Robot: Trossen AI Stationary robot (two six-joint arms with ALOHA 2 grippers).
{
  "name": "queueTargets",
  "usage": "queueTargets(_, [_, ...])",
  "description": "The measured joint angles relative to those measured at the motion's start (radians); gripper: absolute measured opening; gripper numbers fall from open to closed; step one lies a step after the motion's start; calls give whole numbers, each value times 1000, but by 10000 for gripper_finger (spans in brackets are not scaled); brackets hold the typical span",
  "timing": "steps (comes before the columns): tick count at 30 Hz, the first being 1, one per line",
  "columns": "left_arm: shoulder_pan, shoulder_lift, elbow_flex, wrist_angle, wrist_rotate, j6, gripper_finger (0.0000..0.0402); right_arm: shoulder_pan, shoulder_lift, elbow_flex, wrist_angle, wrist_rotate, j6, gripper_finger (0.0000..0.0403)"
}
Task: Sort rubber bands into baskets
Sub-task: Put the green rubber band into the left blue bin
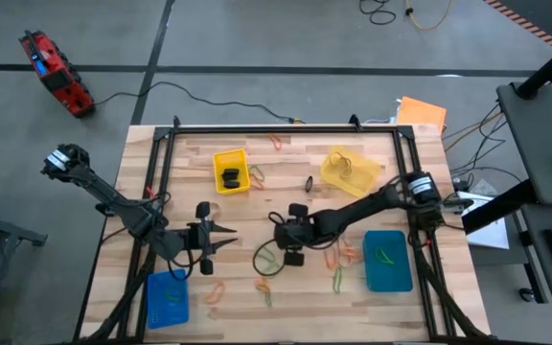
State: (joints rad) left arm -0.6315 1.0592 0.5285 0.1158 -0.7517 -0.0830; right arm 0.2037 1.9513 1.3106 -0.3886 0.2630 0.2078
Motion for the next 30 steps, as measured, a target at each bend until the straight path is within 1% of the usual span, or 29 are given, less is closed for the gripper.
queueTargets(6, [0,1,0,6,0,-5,72,-19,42,3,8,-10,-10,111])
queueTargets(9, [0,1,0,8,-1,-5,72,-21,54,4,9,-13,-15,102])
queueTargets(11, [0,1,0,9,-1,-5,72,-21,55,4,9,-13,-24,83])
queueTargets(15, [0,3,0,12,-1,-5,72,-22,53,3,9,-31,-62,21])
queueTargets(16, [0,3,0,13,-1,-1,72,-22,52,3,9,-30,-78,17])
queueTargets(21, [0,3,5,12,-1,142,72,-22,22,-1,3,-41,-135,9])
queueTargets(24, [0,3,27,17,-2,126,72,-19,-19,-5,-8,-55,-155,9])
queueTargets(27, [0,6,31,15,-1,120,73,-5,-69,-7,35,-70,-171,9])
queueTargets(30, [0,19,27,17,-1,131,81,13,-99,-17,96,-138,-219,9])
